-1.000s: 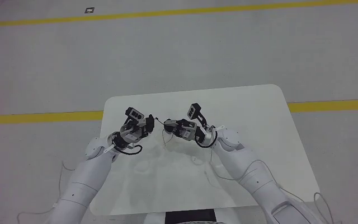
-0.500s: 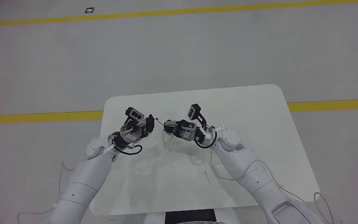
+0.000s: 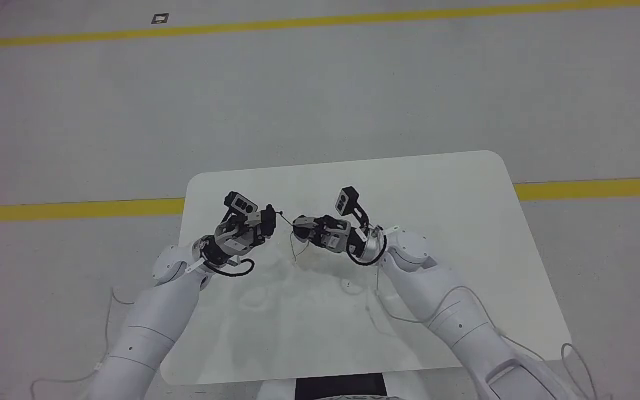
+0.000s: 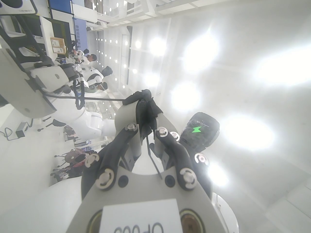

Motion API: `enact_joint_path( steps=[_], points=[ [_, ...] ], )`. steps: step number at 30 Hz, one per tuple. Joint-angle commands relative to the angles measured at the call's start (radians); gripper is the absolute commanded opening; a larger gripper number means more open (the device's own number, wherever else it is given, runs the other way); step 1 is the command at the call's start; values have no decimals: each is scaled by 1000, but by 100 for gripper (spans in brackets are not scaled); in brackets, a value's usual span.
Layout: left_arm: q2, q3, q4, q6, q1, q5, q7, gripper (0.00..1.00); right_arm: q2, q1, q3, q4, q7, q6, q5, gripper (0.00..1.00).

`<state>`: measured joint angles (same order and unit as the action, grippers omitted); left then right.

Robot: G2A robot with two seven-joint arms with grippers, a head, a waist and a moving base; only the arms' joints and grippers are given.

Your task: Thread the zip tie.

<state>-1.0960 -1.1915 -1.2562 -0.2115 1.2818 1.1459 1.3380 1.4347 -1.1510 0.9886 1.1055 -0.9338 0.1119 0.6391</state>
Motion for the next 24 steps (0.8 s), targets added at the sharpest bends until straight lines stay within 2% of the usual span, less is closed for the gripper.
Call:
enact_joint_path(
  steps=[1, 24],
  points=[
    [0, 0, 0, 0, 0, 0, 0, 0, 0, 1, -2, 1, 3, 0, -4, 0],
    [0, 0, 0, 0, 0, 0, 0, 0, -6, -1, 0, -14, 14, 2, -7, 0]
  ],
)
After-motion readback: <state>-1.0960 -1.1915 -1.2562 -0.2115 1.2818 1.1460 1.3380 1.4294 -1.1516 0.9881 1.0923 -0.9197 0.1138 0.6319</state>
